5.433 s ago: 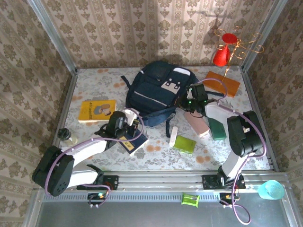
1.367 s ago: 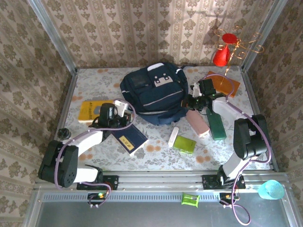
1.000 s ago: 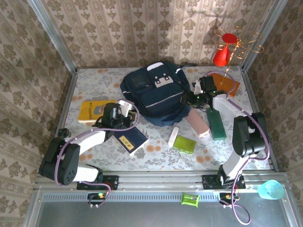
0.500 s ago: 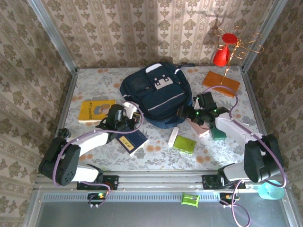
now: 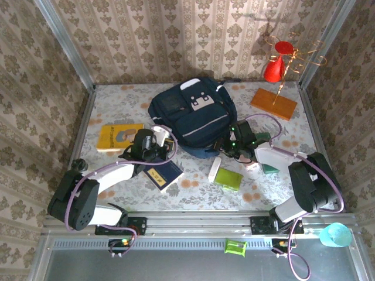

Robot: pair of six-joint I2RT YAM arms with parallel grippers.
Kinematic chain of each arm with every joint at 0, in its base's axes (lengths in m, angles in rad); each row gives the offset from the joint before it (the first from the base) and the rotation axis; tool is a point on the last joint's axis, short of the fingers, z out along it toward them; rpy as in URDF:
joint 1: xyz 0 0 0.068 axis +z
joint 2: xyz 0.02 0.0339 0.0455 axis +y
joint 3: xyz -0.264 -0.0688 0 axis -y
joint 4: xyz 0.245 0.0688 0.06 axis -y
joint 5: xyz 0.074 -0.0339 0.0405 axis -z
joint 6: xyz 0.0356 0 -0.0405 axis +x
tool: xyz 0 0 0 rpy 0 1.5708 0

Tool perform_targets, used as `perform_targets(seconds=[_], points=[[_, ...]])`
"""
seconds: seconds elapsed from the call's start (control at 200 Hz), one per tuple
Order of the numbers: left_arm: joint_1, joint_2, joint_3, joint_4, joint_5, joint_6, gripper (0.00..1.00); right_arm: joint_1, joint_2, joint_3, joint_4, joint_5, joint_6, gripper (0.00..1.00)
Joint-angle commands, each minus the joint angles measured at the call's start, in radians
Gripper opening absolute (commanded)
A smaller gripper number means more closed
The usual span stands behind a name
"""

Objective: Pack the student bag

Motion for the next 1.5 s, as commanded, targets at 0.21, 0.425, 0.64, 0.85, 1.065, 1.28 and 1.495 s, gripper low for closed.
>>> perform_targets(seconds=[0.21, 0.425, 0.64, 0.85, 1.065, 1.28, 1.495], points=[[0.134, -0.053, 0.010, -0.022, -0.012, 0.029, 0.00, -0.061, -0.111, 0.029, 0.001, -0.012, -0.043, 0.00], [0.211, 0.003, 0.035, -0.009, -0.002, 0.027, 0.00, -0.077, -0.148, 0.043, 0.024, -0.037, -0.037, 0.00], [0.268, 0.118, 0.095, 0.005, -0.004, -0.026, 0.00, -0.082, -0.161, 0.051, 0.021, -0.058, -0.063, 0.00], [0.273, 0.139, 0.088, 0.059, 0.007, -0.085, 0.00, -0.072, -0.135, 0.028, 0.084, -0.085, -0.056, 0.00], [0.253, -0.042, 0.010, 0.066, 0.004, -0.127, 0.43, -0.039, -0.125, 0.009, 0.184, -0.092, -0.078, 0.00], [0.107, -0.174, 0.016, 0.024, 0.014, 0.021, 0.67, 0.058, -0.062, 0.029, 0.230, -0.040, -0.106, 0.00], [-0.046, 0.013, 0.257, -0.208, 0.215, 0.177, 0.68, 0.092, -0.007, -0.014, 0.294, -0.021, -0.113, 0.03]])
